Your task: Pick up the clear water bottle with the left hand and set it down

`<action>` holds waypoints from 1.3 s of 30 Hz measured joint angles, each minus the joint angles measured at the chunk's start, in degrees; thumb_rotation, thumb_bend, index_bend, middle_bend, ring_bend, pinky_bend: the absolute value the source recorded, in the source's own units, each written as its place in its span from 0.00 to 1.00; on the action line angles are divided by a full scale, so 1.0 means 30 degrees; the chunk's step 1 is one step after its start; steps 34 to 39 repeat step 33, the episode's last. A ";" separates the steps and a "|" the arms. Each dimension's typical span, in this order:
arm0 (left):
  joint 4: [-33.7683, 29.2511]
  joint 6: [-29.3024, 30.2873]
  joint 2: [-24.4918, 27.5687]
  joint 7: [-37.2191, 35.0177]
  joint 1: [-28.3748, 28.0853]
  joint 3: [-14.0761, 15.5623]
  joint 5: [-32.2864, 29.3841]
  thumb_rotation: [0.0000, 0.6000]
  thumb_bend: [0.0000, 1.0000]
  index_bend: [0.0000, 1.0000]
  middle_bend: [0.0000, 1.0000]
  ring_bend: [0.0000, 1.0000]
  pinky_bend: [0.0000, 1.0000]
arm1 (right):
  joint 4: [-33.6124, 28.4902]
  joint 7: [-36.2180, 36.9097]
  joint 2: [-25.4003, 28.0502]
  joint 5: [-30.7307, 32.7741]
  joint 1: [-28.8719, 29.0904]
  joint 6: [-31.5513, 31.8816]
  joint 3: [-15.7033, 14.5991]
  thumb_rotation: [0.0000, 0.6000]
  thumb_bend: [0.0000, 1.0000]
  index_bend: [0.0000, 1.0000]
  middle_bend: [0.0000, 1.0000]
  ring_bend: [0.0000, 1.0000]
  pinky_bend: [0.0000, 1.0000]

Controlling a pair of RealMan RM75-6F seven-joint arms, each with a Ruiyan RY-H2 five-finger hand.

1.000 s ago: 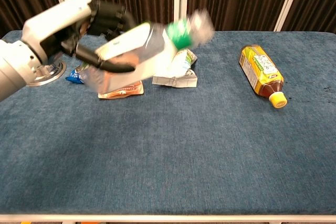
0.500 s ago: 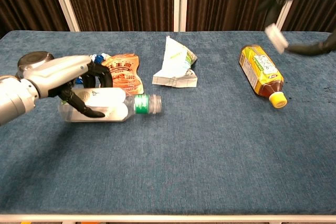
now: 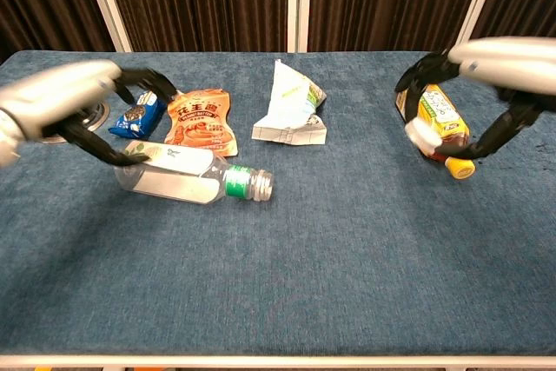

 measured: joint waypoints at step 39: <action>-0.4012 0.7453 0.9233 -0.1430 0.7777 0.0839 -0.0718 1.00 0.17 0.20 0.21 0.13 0.14 | 0.1903 0.1048 0.2071 -0.3789 -0.6182 1.2332 -0.1708 1.00 0.32 0.00 0.00 0.00 0.00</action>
